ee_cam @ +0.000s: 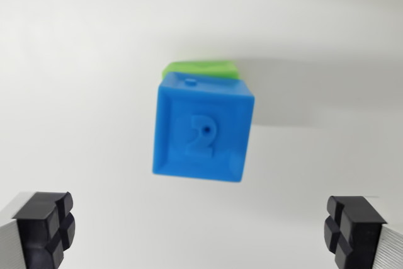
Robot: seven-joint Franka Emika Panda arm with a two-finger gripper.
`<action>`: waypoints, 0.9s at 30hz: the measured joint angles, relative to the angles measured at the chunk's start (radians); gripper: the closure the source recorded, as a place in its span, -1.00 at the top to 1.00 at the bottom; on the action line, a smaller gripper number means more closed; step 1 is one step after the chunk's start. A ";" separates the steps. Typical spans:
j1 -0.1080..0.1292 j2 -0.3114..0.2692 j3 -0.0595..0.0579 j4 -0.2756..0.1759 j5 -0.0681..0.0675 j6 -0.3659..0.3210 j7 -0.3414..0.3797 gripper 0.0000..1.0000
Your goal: Stack cube
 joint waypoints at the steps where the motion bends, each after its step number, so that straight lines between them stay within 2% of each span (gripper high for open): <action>1: 0.000 -0.007 0.000 0.002 0.000 -0.009 0.000 1.00; 15: 0.000 -0.095 0.000 0.052 0.000 -0.146 0.000 1.00; 27: 0.000 -0.145 0.000 0.109 0.000 -0.252 0.000 1.00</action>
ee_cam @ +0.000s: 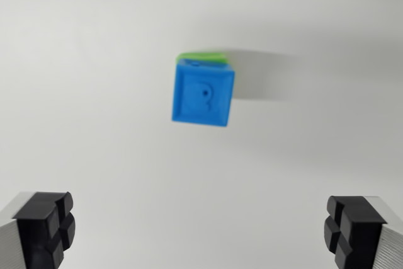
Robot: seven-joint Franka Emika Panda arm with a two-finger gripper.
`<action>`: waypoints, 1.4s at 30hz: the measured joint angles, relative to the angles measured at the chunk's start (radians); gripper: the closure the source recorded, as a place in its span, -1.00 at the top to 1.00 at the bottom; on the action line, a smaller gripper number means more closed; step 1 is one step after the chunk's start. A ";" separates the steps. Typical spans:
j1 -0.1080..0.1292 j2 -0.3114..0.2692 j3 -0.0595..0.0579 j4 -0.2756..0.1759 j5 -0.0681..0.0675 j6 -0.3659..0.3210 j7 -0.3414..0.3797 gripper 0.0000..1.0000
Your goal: Stack cube
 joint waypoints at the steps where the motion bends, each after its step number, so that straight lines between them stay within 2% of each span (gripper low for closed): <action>1: 0.000 -0.003 0.000 0.005 0.000 -0.009 0.000 1.00; 21: 0.000 -0.040 0.000 0.098 0.000 -0.137 0.000 1.00; 42: 0.000 -0.042 0.000 0.111 0.000 -0.155 0.000 1.00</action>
